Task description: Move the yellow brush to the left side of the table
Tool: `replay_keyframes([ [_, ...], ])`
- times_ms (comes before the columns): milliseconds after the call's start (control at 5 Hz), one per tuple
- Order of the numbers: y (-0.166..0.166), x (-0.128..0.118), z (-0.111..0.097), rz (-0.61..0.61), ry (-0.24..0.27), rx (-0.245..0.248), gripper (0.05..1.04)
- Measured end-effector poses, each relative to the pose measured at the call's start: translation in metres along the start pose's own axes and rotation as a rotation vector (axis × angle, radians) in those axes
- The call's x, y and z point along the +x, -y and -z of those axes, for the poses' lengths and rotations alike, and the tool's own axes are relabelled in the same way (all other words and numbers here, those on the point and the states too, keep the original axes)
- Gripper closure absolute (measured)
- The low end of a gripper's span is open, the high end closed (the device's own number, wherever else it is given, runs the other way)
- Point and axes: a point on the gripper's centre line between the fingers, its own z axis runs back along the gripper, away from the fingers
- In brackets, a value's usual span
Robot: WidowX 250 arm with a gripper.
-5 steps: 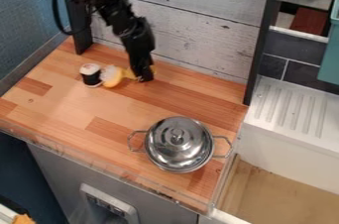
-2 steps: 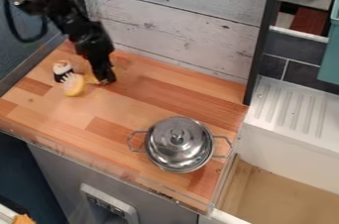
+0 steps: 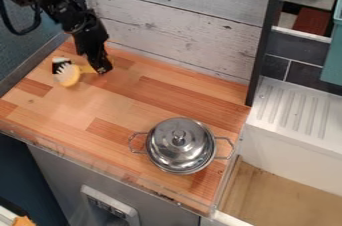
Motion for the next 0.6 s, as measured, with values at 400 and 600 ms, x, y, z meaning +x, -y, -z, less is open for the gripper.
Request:
replay_keyframes([
  [400,-0.0215,-0.0173,-0.0067,-0.078,0.0,0.026,0.587],
  [600,-0.0224,-0.0198,-0.0064,-0.085,-0.018,0.035,0.587],
])
